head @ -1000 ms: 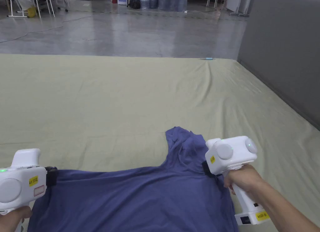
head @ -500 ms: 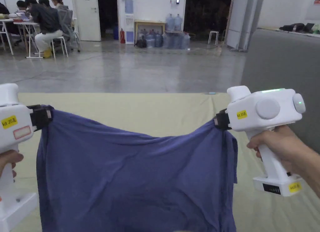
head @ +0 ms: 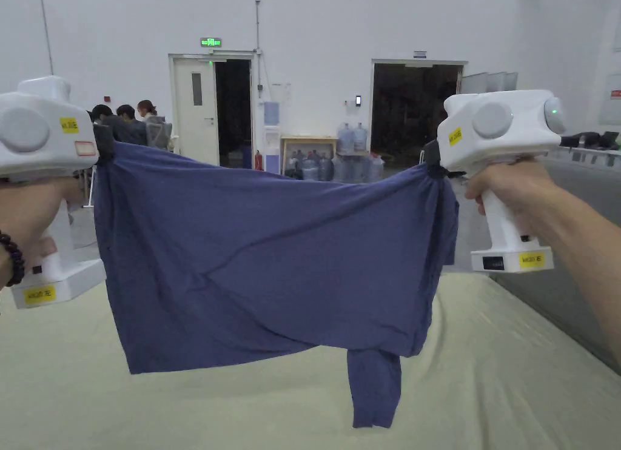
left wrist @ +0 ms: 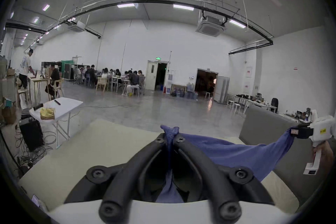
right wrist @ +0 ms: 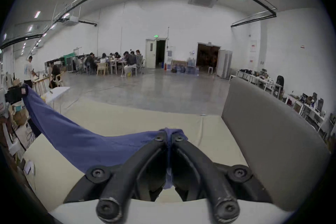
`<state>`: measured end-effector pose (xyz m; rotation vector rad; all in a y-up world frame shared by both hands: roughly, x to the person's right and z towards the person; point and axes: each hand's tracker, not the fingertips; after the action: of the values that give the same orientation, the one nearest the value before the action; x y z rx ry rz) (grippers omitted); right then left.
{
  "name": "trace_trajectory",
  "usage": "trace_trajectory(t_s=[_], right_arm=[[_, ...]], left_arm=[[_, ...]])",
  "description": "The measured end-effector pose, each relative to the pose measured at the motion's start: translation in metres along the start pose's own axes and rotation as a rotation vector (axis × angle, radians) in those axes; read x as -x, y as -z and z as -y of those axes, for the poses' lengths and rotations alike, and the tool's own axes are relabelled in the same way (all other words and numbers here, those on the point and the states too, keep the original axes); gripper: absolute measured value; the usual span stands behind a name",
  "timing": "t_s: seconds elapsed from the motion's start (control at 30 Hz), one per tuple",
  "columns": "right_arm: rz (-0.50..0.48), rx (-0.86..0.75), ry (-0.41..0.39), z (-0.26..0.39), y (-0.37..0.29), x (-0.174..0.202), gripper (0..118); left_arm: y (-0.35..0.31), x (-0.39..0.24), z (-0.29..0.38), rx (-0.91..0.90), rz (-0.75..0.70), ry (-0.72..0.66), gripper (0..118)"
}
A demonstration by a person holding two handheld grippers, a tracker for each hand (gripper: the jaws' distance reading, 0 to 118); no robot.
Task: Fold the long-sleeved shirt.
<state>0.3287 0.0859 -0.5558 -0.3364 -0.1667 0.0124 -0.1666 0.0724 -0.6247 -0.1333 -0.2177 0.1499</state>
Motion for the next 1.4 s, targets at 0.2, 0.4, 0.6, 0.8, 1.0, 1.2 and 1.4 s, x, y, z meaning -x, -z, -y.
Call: trace_trajectory(t_s=[0.2, 0.4, 0.6, 0.8, 1.0, 1.2, 1.4], right_arm=[[0.007, 0.015, 0.050, 0.025, 0.025, -0.005, 0], [0.029, 0.167, 0.094, 0.142, 0.083, -0.005, 0], [0.012, 0.275, 0.183, 0.225, 0.095, -0.020, 0], [-0.080, 0.251, 0.187, 0.255, -0.004, -0.033, 0], [-0.109, 0.358, 0.055, 0.354, -0.107, -0.027, 0], [-0.172, 0.644, -0.066, 0.489, -0.168, -0.003, 0], [-0.196, 0.756, -0.190, 0.543, -0.206, 0.020, 0]], left_arm=[[0.021, -0.001, 0.032, 0.025, 0.006, -0.003, 0], [0.049, 0.009, 0.135, 0.192, 0.012, 0.014, 0], [0.029, 0.023, 0.205, 0.262, 0.042, -0.004, 0], [-0.056, 0.040, 0.223, 0.254, 0.105, -0.019, 0], [-0.157, 0.058, 0.302, 0.385, 0.162, -0.019, 0], [-0.247, 0.076, 0.409, 0.634, 0.152, -0.042, 0], [-0.296, 0.091, 0.461, 0.730, 0.112, -0.013, 0]])
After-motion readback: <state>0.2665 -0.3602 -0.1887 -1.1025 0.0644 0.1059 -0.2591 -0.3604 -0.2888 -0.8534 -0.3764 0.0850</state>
